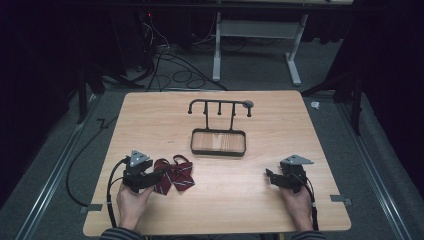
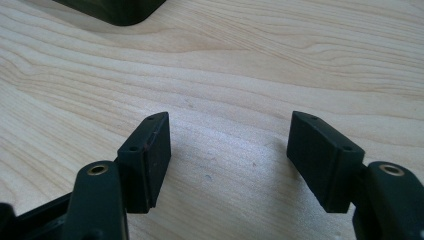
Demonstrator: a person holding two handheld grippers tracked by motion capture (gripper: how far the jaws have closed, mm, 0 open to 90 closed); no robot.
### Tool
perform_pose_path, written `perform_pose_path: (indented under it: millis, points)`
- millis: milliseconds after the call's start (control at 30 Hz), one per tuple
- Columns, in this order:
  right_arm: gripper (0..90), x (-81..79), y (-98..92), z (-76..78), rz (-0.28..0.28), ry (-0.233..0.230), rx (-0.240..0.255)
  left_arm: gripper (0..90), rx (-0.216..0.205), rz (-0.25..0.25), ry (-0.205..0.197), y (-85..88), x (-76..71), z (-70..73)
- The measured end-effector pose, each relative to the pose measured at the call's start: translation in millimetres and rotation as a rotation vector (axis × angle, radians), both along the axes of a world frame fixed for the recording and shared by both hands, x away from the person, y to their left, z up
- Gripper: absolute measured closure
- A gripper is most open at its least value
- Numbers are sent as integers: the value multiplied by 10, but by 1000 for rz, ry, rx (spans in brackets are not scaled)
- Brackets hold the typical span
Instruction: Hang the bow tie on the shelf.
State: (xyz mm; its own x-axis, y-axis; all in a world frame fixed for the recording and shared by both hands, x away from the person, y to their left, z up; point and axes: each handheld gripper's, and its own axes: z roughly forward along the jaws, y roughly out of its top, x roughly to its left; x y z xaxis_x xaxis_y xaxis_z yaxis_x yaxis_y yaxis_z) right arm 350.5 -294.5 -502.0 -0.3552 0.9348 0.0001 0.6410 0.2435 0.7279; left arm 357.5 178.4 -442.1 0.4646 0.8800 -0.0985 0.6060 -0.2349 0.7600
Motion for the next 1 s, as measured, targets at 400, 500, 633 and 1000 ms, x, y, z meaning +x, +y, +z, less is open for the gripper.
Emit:
perform_pose_path:
  millis: [400,500,633,1000]
  points:
    - [352,-1,-2,0,0,1,3,431,8,-26,9,-138,117,27]
    - [352,-1,-1,1,0,1,3,432,13,-39,11,-168,153,40]
    - [351,-2,-2,1,0,1,3,435,14,-47,24,-207,212,32]
    - [351,-2,-2,1,0,2,4,442,28,-65,56,-318,394,6]
